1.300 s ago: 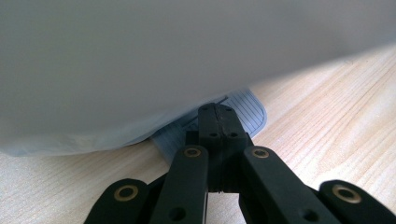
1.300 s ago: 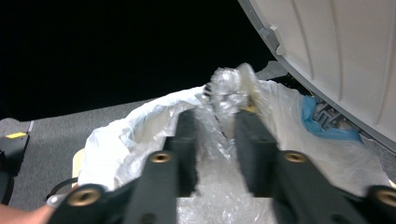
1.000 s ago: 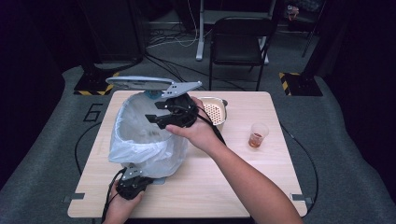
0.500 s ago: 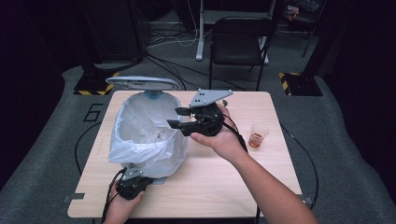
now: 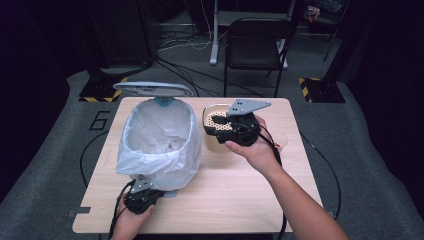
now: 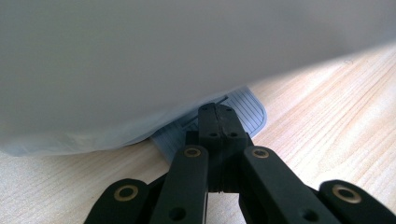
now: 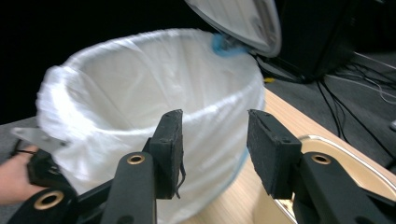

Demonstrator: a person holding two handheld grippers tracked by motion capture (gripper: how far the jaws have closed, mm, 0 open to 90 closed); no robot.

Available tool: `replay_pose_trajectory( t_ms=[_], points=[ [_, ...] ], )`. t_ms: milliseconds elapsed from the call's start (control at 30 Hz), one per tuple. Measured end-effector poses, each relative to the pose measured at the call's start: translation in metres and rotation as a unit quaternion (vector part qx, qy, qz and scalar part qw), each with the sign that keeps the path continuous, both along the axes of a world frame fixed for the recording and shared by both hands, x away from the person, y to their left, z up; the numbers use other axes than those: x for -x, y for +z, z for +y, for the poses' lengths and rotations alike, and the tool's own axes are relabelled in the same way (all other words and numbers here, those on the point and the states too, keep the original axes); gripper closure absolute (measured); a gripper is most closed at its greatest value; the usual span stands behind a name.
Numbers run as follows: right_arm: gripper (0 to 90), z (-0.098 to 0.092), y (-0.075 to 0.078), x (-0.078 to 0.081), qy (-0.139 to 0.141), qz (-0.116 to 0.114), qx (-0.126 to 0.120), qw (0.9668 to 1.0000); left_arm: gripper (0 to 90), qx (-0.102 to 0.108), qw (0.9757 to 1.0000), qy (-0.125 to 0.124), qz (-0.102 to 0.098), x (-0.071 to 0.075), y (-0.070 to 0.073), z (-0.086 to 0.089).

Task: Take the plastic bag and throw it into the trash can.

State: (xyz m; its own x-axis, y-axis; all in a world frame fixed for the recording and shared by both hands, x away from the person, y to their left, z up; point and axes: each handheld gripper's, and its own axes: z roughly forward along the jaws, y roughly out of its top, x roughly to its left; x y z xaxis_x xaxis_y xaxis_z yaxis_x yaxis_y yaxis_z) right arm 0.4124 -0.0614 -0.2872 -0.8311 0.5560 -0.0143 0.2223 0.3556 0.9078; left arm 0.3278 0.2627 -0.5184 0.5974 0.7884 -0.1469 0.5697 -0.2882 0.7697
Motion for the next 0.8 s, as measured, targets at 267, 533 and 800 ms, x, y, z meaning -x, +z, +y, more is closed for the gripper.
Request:
replay_pose_trajectory(
  t_ms=[267,533,800],
  points=[
    [57.7,-0.019,-0.027,-0.024,-0.053,0.014,0.019,0.9983,90.0,0.000,1.0000,0.000,0.000,0.000,0.000,0.000],
    [58.3,-0.036,-0.056,-0.050,-0.114,0.032,0.036,0.9923,90.0,0.001,1.0000,-0.001,0.001,0.000,0.000,0.000],
    [58.3,-0.046,-0.075,-0.067,-0.158,0.040,0.045,0.9857,90.0,0.003,1.0000,-0.001,-0.001,0.000,0.000,0.000]
  ],
)
